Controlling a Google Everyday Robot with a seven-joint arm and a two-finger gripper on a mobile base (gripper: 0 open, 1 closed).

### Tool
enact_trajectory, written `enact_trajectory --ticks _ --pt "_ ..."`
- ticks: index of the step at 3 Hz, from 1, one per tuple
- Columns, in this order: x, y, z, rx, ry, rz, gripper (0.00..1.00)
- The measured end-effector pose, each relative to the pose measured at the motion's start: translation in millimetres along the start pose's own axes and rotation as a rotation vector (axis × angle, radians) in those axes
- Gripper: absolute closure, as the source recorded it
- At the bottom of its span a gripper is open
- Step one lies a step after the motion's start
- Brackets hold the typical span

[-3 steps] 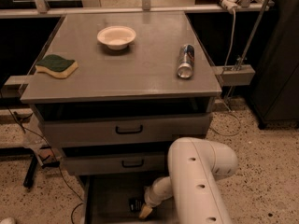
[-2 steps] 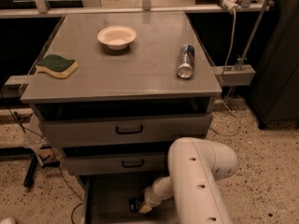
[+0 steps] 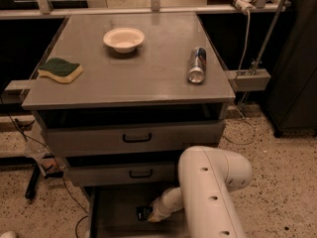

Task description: Pick rxbar chocolate from bottom drawer and place on counter

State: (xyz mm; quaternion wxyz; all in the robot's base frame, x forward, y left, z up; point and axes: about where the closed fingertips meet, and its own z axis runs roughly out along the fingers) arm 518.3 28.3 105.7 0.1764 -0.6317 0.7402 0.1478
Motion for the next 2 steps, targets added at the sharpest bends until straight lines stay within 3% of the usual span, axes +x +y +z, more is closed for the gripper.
enact_trajectory --ticks 1,2 --pt "-0.2 0.0 -0.4 0.0 0.0 0.0 1.0" --pt "-1.2 0.0 -2.3 0.0 0.0 0.0 1.0"
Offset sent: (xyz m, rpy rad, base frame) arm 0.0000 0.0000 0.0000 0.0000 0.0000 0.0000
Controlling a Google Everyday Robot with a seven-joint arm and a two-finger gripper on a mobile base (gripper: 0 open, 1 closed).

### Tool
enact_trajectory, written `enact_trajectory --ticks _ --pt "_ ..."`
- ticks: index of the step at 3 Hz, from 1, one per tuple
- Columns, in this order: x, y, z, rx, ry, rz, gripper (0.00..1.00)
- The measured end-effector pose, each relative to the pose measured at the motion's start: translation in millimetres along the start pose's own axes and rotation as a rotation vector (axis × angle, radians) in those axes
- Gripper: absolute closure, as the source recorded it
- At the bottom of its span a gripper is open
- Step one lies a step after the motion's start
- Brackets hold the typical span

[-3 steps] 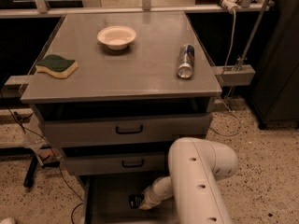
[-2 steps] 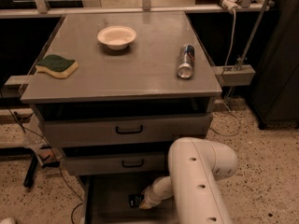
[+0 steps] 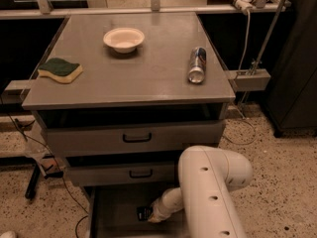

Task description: Pick rxbar chocolate from bottom drawer and place on counter

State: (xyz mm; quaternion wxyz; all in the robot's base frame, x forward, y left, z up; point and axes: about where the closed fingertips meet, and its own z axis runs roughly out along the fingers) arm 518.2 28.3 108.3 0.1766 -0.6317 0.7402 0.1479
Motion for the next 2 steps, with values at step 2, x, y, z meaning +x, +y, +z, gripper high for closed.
enact_trajectory --ticks 2 --pt "-6.3 0.0 -26.8 0.071 -0.077 0.013 1.0"
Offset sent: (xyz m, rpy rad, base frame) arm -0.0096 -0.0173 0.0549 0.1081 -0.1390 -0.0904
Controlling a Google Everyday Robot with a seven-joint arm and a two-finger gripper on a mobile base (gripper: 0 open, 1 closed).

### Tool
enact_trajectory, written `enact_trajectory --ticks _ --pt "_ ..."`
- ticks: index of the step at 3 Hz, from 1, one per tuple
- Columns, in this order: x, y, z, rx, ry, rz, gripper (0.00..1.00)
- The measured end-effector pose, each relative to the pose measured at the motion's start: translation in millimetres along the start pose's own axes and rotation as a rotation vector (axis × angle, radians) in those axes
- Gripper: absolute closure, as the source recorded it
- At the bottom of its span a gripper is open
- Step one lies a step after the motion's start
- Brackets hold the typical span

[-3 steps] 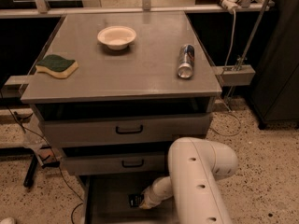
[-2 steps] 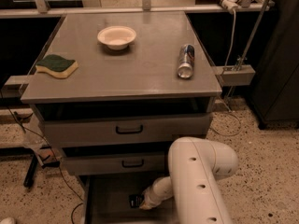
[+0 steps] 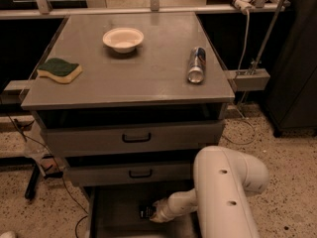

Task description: Pick rxbar chocolate from bottom drawer and place on counter

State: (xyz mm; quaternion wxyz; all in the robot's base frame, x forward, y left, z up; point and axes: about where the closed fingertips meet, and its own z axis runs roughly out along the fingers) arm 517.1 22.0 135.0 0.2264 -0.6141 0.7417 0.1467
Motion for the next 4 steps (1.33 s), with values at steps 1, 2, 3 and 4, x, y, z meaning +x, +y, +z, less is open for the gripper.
enact_trajectory --ticks 1,2,3,4 --pt "0.5 1.5 -36.5 0.073 -0.032 0.011 1.0" --pt "1.6 23.5 -71.9 0.09 -0.044 -0.015 1.0" --pt "1.3 22.5 -71.4 0.091 -0.045 -0.015 1.0" --pt "-11.7 23.4 -92.9 0.103 -0.067 -0.039 1.0"
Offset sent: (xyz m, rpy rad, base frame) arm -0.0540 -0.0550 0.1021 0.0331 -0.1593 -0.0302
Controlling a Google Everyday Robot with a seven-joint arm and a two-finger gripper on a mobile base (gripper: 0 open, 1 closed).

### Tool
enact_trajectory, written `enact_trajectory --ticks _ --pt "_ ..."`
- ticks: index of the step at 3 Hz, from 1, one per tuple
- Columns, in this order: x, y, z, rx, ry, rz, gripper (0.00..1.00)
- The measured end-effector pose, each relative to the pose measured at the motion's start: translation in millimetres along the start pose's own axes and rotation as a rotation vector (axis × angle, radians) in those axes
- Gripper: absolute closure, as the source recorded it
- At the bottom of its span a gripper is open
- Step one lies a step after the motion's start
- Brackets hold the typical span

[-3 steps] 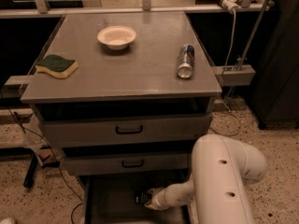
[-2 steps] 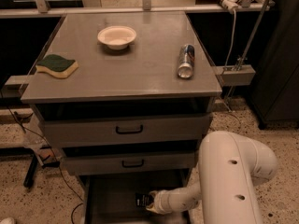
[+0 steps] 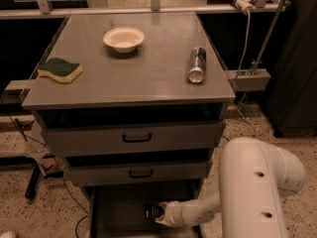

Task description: Pick rxbar chocolate from bottom drawer and place on counter

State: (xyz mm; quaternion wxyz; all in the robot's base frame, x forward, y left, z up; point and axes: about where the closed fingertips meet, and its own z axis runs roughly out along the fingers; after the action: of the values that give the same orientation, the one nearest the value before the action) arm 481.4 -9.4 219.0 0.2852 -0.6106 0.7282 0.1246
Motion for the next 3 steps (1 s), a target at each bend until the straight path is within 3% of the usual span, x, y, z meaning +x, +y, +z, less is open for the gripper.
enact_trajectory --ticks 1,2,3 --pt "-20.1 -5.1 -39.7 0.017 0.024 0.0 1.0" --pt "-42.0 -4.6 -78.8 0.031 0.065 0.051 1.0" --pt "-62.2 -6.6 -114.0 0.072 0.047 0.07 1.0"
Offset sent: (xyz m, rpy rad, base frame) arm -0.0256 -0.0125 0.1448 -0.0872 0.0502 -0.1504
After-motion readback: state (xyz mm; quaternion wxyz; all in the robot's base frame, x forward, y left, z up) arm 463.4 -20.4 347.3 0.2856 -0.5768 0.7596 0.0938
